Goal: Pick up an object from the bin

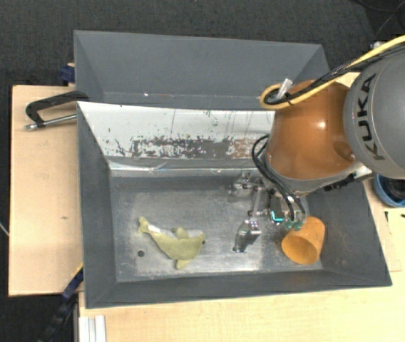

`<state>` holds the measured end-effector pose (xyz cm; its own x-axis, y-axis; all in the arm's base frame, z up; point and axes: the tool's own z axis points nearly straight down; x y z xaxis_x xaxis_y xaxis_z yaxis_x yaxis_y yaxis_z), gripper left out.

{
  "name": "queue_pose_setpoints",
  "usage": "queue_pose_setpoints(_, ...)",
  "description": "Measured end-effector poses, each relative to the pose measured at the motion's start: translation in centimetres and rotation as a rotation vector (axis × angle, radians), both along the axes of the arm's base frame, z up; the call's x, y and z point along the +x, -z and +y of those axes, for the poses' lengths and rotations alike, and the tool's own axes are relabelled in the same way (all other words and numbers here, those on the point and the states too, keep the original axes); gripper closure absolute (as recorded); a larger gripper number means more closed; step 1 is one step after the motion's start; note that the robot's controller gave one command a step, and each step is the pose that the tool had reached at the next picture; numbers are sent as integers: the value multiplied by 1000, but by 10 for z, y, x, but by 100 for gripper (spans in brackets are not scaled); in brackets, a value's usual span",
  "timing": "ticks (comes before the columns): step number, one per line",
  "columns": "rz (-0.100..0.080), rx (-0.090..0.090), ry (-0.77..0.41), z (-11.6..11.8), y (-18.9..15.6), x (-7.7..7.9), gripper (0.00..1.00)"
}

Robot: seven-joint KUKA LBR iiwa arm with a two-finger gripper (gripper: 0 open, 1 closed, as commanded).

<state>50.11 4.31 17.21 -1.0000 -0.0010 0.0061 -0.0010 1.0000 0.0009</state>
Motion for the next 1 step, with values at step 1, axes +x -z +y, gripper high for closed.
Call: queue_pose_setpoints(1, -3, 2, -137, 69, 54, 16, 0)
